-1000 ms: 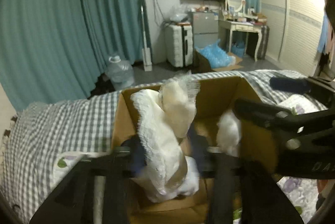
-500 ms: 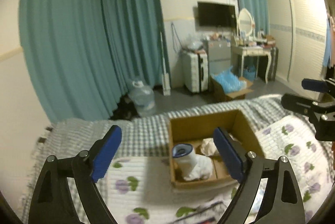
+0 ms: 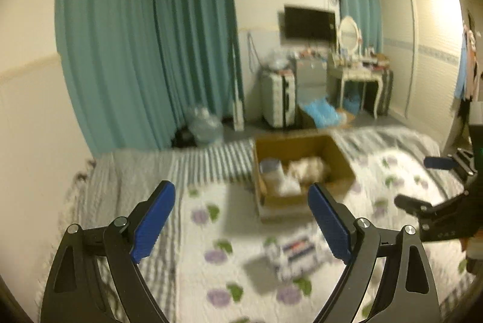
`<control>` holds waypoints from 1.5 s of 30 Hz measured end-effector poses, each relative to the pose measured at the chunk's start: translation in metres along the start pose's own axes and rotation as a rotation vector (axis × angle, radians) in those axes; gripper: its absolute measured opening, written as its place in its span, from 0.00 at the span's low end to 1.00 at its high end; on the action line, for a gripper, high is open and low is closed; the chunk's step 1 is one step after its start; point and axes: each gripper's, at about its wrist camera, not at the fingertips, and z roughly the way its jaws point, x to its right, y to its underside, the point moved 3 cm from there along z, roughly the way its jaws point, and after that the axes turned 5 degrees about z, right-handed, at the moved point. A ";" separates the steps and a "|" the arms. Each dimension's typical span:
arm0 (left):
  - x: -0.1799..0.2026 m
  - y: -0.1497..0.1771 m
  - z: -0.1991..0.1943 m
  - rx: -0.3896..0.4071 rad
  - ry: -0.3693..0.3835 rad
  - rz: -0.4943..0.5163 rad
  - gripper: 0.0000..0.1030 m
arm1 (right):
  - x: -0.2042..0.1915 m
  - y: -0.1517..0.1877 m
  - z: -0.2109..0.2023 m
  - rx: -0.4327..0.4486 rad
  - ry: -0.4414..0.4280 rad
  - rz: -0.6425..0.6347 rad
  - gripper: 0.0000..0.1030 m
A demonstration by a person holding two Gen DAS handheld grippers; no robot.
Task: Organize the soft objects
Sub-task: 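Grasp the white plastic bottle with the right gripper while the left grasps the floral tissue pack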
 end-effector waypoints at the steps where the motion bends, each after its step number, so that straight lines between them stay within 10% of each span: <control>1: 0.003 0.012 0.003 -0.026 0.006 0.000 0.88 | 0.001 0.010 0.010 -0.026 -0.001 0.000 0.94; 15: 0.085 0.138 0.096 -0.293 0.151 0.002 0.88 | 0.002 0.130 0.121 -0.432 -0.034 -0.089 0.88; 22: 0.091 0.163 0.116 -0.303 0.177 0.060 0.88 | -0.008 0.152 0.150 -0.564 -0.073 -0.132 0.33; 32: 0.070 0.174 0.133 -0.316 0.176 0.060 0.88 | 0.016 0.114 0.120 -0.386 -0.078 -0.007 0.32; 45: 0.090 0.165 0.175 -0.294 0.218 0.137 0.86 | 0.011 0.112 0.129 -0.411 -0.067 -0.019 0.32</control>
